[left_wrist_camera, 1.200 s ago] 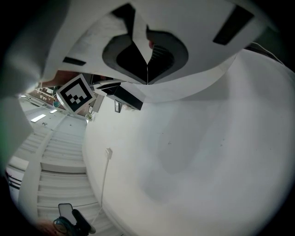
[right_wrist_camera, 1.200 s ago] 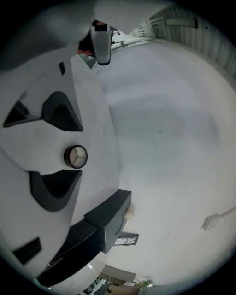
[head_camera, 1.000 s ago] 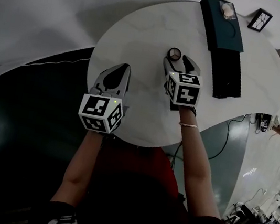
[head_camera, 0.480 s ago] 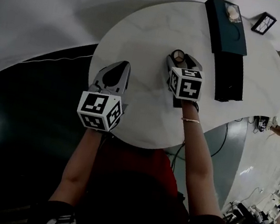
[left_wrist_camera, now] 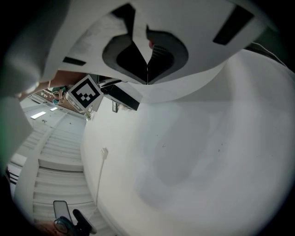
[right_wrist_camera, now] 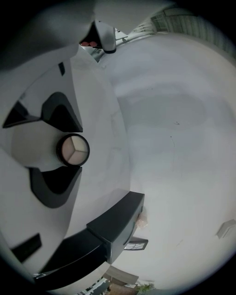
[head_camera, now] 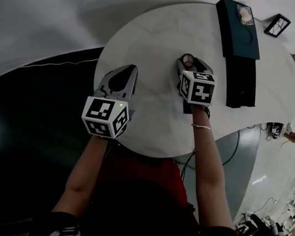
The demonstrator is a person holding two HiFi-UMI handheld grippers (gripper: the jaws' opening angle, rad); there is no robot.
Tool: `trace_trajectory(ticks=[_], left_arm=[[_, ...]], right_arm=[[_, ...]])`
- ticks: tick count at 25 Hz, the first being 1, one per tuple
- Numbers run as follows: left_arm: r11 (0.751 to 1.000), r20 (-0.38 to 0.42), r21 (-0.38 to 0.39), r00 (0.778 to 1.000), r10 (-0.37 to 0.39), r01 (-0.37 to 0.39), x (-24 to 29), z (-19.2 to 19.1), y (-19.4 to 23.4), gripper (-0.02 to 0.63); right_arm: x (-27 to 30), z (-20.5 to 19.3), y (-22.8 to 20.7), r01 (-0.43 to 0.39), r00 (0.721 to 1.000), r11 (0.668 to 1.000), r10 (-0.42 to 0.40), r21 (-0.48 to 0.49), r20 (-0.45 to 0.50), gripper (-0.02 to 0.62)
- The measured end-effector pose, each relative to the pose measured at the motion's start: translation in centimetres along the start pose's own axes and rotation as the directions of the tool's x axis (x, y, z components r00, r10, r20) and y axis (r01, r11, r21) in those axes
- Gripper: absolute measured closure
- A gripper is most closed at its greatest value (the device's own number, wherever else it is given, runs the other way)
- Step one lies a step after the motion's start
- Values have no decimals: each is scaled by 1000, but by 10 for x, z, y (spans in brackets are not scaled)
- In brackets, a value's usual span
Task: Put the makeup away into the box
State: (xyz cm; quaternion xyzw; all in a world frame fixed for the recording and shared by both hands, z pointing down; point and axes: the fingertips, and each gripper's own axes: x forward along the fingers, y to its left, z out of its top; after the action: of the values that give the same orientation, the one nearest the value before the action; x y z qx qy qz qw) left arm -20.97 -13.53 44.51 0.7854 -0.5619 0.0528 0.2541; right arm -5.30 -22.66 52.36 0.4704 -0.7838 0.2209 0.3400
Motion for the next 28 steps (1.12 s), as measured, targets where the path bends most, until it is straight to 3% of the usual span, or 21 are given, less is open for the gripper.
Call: trace_trajectory(ticks=[9, 16, 22, 28], left_arm=[[1000, 11, 15, 1000, 0, 0, -9, 4, -1, 584], [998, 5, 59, 1000, -31, 31, -6, 11, -15, 584], [989, -5, 104, 995, -101, 101, 6, 16, -51, 584], [978, -22, 144, 988, -151, 153, 17, 13, -88, 584]], right_arm=[[-1, 1, 1, 5, 1000, 1000, -5, -8, 2, 368], [-35, 21, 0, 6, 996, 999, -10, 43, 91, 368], [-84, 24, -31, 52, 986, 995, -65, 90, 153, 368], [-127, -1, -75, 129, 974, 980, -154, 152, 166, 368]])
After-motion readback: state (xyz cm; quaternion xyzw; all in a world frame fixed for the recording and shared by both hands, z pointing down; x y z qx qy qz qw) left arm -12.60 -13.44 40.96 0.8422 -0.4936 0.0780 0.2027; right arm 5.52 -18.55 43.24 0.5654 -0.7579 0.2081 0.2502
